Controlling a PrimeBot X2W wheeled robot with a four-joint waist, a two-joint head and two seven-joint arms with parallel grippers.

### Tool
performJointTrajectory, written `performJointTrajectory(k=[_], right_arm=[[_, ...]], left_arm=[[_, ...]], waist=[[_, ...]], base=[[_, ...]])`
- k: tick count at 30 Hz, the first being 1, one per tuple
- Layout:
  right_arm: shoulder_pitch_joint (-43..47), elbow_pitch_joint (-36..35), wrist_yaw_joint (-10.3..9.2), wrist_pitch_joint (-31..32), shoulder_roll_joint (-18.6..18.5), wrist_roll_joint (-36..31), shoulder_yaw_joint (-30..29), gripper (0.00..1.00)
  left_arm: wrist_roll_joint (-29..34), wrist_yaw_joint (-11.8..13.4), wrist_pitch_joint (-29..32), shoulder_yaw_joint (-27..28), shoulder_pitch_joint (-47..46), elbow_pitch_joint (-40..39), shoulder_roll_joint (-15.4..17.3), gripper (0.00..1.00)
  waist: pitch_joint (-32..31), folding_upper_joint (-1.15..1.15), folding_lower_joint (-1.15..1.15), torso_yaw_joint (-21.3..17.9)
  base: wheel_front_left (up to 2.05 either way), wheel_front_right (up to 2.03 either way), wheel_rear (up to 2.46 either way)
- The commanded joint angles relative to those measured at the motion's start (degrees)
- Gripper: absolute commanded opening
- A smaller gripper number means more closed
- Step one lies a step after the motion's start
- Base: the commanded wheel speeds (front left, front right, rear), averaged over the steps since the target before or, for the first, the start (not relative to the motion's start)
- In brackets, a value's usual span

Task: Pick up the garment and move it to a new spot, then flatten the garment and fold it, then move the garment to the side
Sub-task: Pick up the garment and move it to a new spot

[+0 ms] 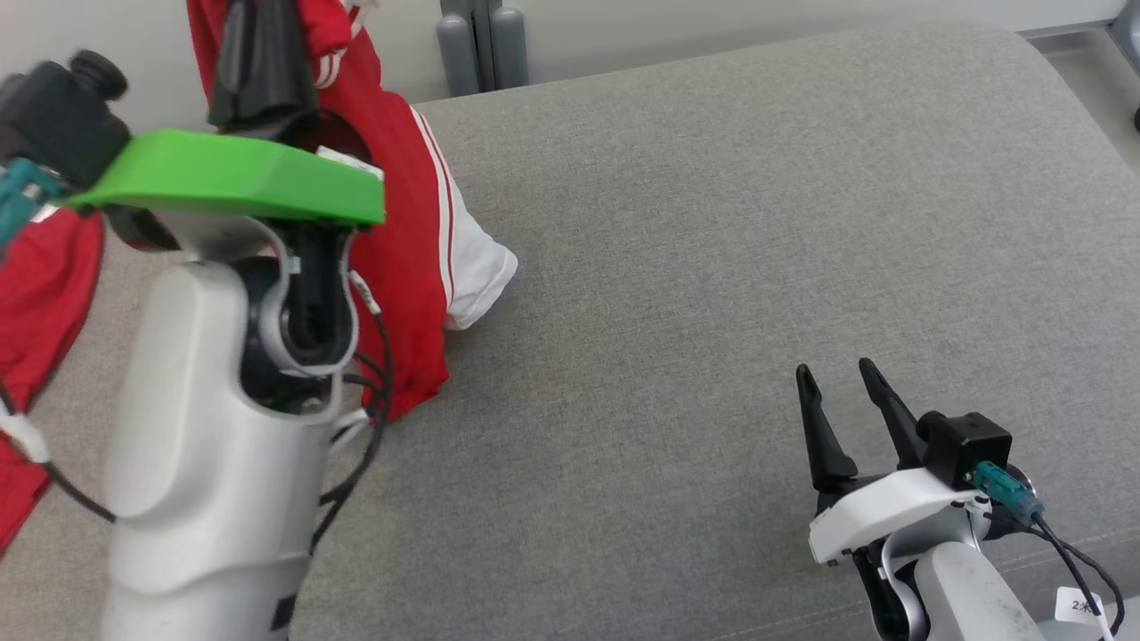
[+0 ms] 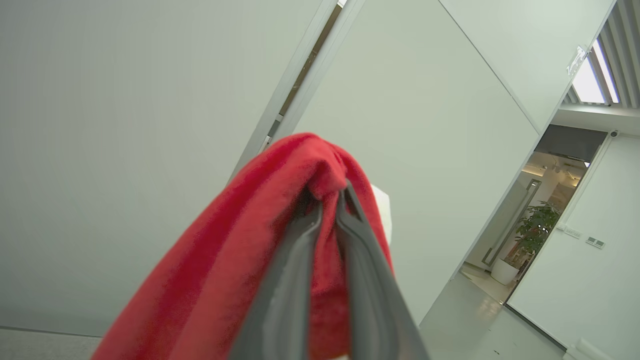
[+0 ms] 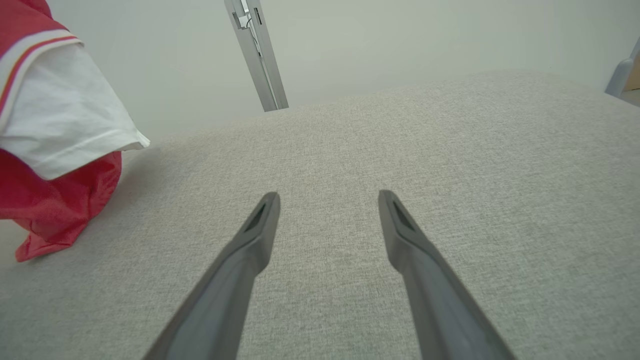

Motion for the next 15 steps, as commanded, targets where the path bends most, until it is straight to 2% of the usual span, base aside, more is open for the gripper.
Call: performJointTrajectory(k=[1, 7, 15], right_arm=[[-0.56, -0.14, -0.01, -0.19, -0.09, -0.56, 0.20, 1.00], [-1.88, 0.07, -0.01, -0.19, -0.10, 0.18, 1.86, 1.00], [-2.11, 0.37, -0.01, -0.19, -0.09, 0.03, 2.03, 1.00]], left_arm=[[0.47, 0.13, -1.59, -1.18, 1.67, 1.94, -0.92, 0.00], [0.13, -0.63, -8.90, -9.37, 6.92, 11.48, -3.19, 0.00], [-9.26, -0.01, -11.06, -22.56, 10.39, 14.74, -3.25, 0.00]], waist=[[0.47, 0.00, 0.00, -0.09], [1.99, 0.00, 0.00, -0.98], [3.72, 0.00, 0.00, -1.38]], base=[[0.00, 0.00, 0.00], [0.00, 0.00, 0.00], [0.00, 0.00, 0.00]])
